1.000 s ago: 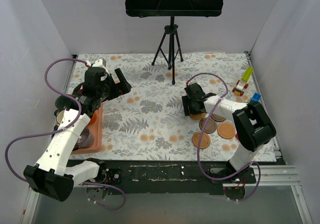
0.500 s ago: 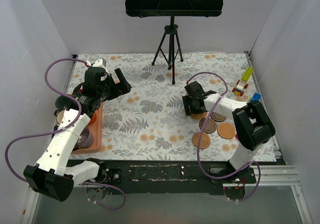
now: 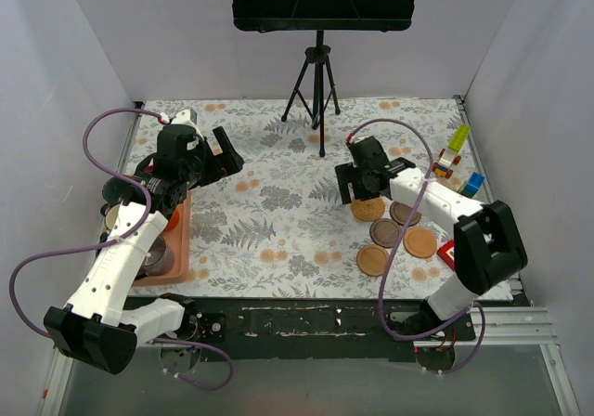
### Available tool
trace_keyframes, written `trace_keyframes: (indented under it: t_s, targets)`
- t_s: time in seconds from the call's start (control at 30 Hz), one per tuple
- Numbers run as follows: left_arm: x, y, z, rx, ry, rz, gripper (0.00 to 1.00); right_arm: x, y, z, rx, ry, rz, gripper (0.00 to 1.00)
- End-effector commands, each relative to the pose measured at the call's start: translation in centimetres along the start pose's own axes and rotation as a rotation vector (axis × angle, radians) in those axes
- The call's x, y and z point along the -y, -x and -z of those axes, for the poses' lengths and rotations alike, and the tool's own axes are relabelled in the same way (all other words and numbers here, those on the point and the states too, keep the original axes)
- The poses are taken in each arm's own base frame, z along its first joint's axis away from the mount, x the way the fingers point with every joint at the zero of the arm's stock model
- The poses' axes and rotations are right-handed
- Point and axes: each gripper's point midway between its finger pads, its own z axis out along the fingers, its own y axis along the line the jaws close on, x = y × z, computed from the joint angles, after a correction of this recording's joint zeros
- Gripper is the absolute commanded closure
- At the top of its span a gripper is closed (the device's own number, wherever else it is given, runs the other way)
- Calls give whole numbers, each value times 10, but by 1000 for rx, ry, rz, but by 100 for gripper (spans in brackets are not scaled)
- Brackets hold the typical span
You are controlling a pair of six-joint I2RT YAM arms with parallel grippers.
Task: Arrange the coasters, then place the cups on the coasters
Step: Move the coaster to the center of the board.
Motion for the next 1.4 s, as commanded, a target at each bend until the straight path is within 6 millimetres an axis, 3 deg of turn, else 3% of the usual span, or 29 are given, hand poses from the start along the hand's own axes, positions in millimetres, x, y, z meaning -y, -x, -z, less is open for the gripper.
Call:
trace_keyframes:
  t_s: [0.0, 0.17, 0.47, 0.97, 1.2, 1.37]
  targets:
    - [1, 7, 11, 39, -6, -1, 2, 13, 13, 44, 55, 12, -65, 6]
    - [4, 3, 10, 22, -22, 6, 2, 33, -23, 50, 35, -12, -183, 4]
    - [5, -3, 18, 13, -41, 6, 2, 57, -76, 30, -34, -34, -326, 5]
    - [3, -4, 24, 27, -44, -2, 2, 78, -97, 8, -84, -14, -395, 37]
    - [3, -3, 24, 30, -40, -3, 2, 85, -102, 1, -103, -24, -393, 44]
    - [3, -3, 23, 29, -36, -2, 2, 87, -117, 1, -142, -39, -432, 48]
